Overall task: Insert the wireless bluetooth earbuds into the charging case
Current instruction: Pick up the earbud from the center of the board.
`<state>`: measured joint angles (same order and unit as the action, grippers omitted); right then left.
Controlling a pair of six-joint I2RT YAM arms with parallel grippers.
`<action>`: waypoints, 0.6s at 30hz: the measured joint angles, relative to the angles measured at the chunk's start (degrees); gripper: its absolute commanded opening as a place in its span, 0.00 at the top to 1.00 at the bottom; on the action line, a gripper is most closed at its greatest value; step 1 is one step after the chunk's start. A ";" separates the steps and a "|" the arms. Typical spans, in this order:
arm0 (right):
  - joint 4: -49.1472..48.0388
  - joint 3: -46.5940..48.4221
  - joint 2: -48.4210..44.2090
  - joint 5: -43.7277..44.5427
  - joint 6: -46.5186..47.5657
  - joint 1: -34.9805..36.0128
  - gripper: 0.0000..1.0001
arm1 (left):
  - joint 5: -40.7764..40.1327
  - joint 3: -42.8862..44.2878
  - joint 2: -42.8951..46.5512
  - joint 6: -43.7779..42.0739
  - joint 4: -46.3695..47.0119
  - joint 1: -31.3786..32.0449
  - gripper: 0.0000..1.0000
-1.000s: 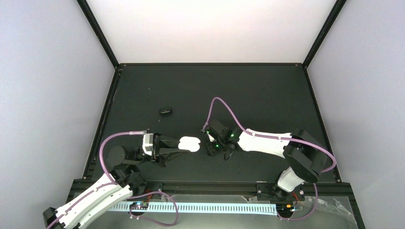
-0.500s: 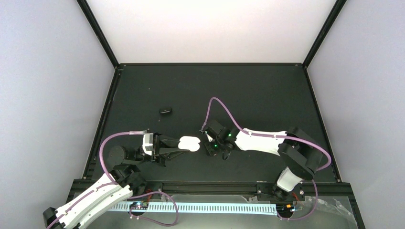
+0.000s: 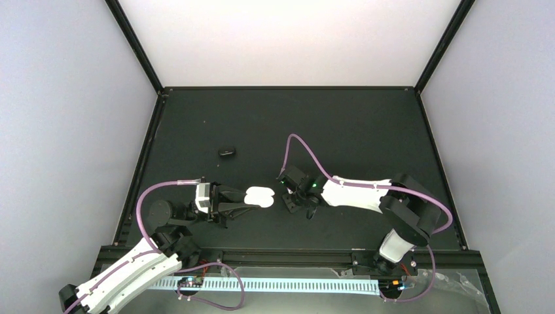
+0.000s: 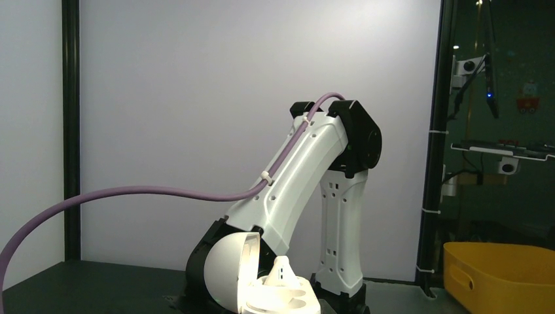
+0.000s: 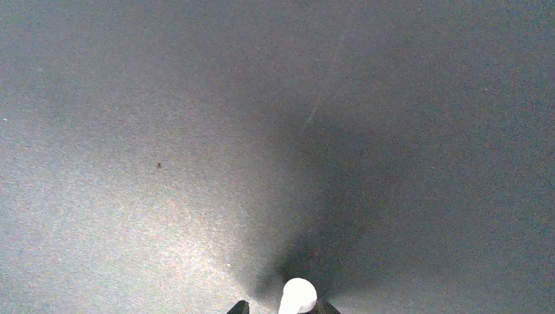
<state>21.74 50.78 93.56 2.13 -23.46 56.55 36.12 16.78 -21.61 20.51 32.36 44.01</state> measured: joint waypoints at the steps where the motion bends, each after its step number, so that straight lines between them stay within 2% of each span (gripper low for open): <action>1: 0.24 0.00 0.02 0.31 -0.02 0.00 0.77 | 0.00 0.00 0.00 -0.02 0.00 0.00 0.98; 14: 0.94 -0.02 -0.09 2.56 -0.46 -0.02 0.99 | -0.02 0.00 0.00 -0.02 0.00 0.00 0.98; 18: 1.49 -0.02 -0.55 3.34 -0.87 0.00 0.99 | -0.04 0.00 0.00 -0.02 0.00 0.00 0.98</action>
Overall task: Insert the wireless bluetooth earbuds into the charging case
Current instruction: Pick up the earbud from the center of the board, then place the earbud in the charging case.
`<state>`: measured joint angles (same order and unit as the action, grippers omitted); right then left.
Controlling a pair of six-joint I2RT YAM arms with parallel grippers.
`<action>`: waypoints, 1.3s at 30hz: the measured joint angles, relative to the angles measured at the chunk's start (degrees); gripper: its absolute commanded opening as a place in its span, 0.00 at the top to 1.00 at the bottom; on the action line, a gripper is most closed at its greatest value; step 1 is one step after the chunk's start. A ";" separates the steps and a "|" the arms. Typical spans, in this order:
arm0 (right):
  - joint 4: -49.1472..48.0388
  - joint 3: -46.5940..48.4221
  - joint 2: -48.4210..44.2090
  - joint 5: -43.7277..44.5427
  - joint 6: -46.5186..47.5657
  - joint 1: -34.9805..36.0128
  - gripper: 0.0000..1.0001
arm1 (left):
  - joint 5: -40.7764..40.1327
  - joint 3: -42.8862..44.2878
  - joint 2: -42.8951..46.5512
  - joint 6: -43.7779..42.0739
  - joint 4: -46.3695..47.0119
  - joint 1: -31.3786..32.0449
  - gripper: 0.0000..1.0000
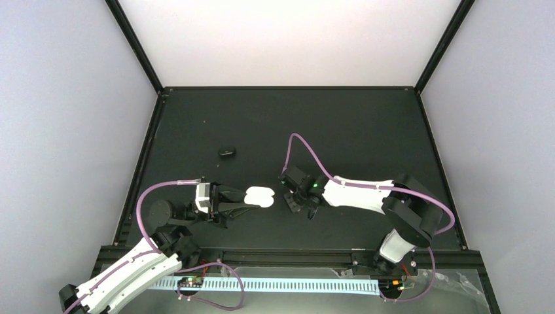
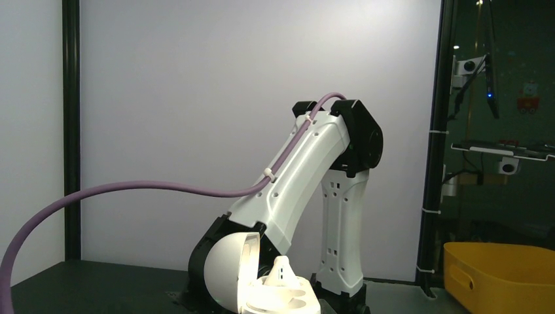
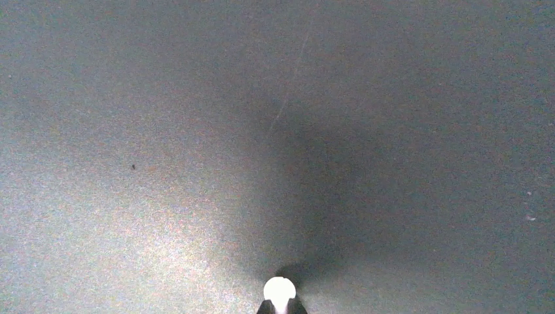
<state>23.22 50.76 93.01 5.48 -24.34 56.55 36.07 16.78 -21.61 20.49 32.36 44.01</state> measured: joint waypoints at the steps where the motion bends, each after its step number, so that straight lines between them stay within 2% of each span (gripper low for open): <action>1: 0.31 0.00 -0.24 0.09 -0.02 0.00 0.99 | 0.00 0.00 0.00 0.00 0.00 0.00 0.98; 8: 2.93 -0.26 -7.37 0.57 -0.44 0.00 0.99 | 0.00 0.00 0.00 -0.02 -0.04 0.00 0.98; 17: 7.19 -1.70 -35.76 2.47 0.17 0.00 0.99 | -0.20 0.00 -0.66 0.00 0.13 0.09 0.98; 19: 9.68 -0.44 -42.32 2.58 1.57 0.00 0.99 | -0.24 0.00 -1.14 0.02 0.22 0.17 0.98; 22: 14.05 3.91 -47.04 2.51 4.48 0.00 0.99 | -0.24 0.00 -1.84 0.04 0.50 0.35 0.98; 27: 17.97 12.24 -49.18 1.20 10.62 0.26 0.99 | -0.15 0.02 -3.30 0.04 1.81 0.35 0.99; 32: 17.22 18.71 -50.07 -4.76 17.42 0.79 0.99 | 0.04 0.02 -4.81 0.07 2.34 0.37 0.98; 39: 16.87 26.97 -44.74 -8.70 24.81 7.43 0.99 | 0.46 0.02 -5.03 0.07 2.47 0.37 0.99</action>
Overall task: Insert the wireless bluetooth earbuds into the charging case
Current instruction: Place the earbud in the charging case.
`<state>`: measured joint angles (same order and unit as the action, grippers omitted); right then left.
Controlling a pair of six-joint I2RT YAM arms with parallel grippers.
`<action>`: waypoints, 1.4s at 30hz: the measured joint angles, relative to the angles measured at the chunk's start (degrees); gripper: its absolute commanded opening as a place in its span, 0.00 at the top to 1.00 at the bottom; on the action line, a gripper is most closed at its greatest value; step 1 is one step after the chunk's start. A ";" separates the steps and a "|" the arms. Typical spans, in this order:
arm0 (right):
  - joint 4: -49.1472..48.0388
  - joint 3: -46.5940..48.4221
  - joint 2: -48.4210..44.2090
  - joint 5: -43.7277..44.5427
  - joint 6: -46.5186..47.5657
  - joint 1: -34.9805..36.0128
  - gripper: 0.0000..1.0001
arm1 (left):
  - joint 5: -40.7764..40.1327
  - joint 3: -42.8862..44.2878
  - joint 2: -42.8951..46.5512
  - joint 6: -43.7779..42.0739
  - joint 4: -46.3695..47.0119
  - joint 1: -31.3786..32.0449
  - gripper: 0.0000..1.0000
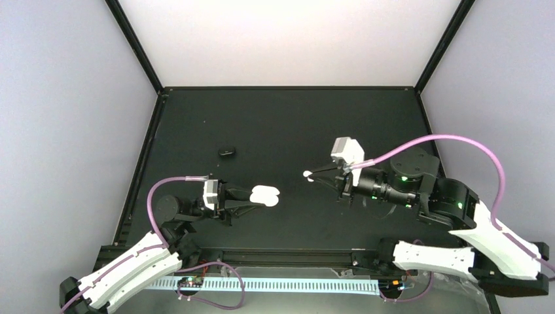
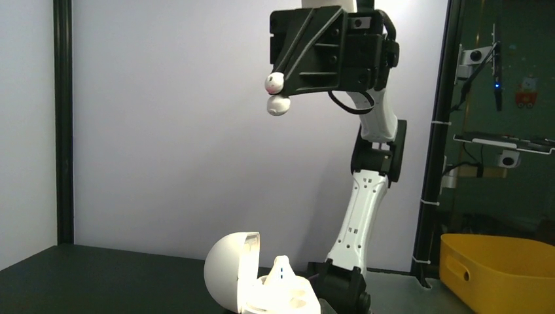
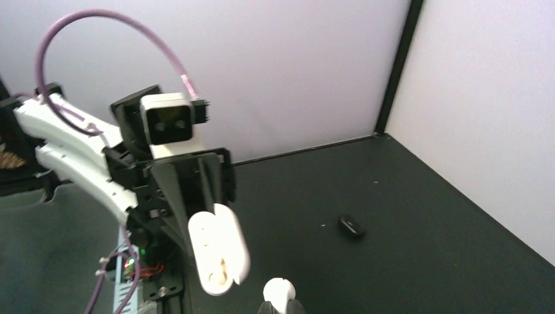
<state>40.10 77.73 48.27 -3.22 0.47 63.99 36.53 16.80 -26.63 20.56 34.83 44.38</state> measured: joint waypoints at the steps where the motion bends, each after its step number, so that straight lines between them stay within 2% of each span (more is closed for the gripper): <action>1: 0.15 0.74 1.05 -0.09 0.83 1.20 0.99 | 0.17 0.00 0.00 -0.02 0.00 0.00 0.98; 7: 3.23 4.90 7.56 2.12 5.66 10.36 0.99 | 1.62 0.00 0.00 -0.52 -0.04 0.02 0.98; 11: 4.74 5.01 9.31 4.02 8.59 13.44 0.99 | 2.51 0.00 0.02 -1.22 -0.11 0.02 0.98; 22: 2.73 0.98 7.19 4.44 12.96 13.94 0.99 | 5.68 0.81 -0.48 -2.84 -1.18 0.33 0.98; 34: 7.85 12.50 16.37 -2.34 15.30 14.05 0.99 | 7.48 1.90 -1.62 -3.52 -2.01 0.33 0.98; 42: 10.49 15.15 21.33 -0.55 14.93 15.47 0.99 | 8.11 1.90 -1.64 -3.65 -2.03 0.33 0.98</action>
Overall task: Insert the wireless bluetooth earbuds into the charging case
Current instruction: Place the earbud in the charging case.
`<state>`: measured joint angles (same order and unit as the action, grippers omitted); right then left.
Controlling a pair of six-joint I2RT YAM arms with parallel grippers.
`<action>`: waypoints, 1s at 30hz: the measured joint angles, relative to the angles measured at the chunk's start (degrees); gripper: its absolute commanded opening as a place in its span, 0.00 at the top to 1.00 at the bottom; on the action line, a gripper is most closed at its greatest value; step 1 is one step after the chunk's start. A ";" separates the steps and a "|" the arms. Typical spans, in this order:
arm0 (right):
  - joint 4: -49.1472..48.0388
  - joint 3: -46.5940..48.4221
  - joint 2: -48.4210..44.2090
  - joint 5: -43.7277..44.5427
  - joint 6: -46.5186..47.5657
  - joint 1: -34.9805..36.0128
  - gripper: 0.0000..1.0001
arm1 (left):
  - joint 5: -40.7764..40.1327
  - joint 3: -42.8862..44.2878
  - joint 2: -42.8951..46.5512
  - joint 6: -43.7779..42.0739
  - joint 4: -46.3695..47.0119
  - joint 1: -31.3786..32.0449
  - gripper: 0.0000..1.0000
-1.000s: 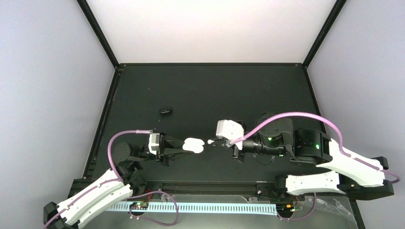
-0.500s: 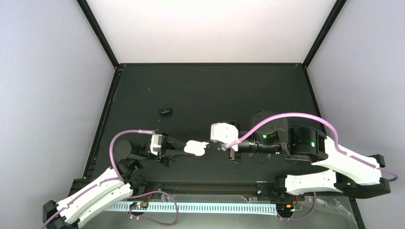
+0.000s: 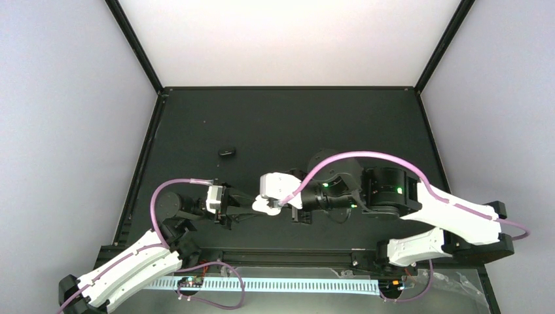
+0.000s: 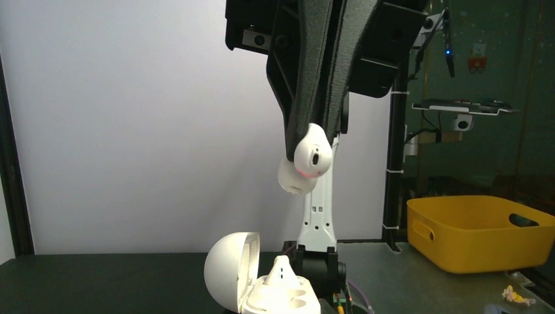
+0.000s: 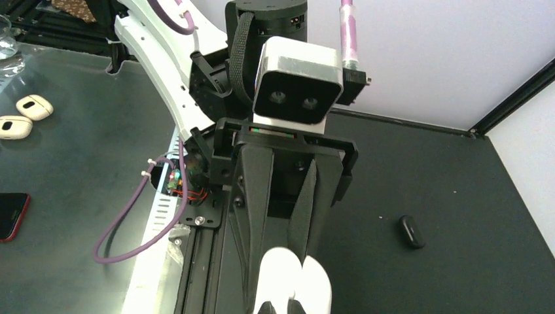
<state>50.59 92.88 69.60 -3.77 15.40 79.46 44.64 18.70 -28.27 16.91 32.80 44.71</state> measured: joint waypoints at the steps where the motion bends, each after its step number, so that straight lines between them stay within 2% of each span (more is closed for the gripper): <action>1: 0.26 0.90 1.05 0.44 -0.42 0.33 0.99 | 0.00 0.00 0.00 -0.09 0.00 0.00 0.98; 10: 2.40 5.11 4.98 1.77 -3.37 0.94 0.99 | -0.04 0.00 -0.26 -0.46 -0.17 0.00 0.98; 30: 3.87 5.14 6.54 4.37 -6.14 0.94 0.99 | -0.83 0.00 -0.22 -1.29 -1.29 0.00 0.99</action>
<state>54.46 98.02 76.14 0.60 9.26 80.40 43.81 18.70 -28.49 15.62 31.51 44.71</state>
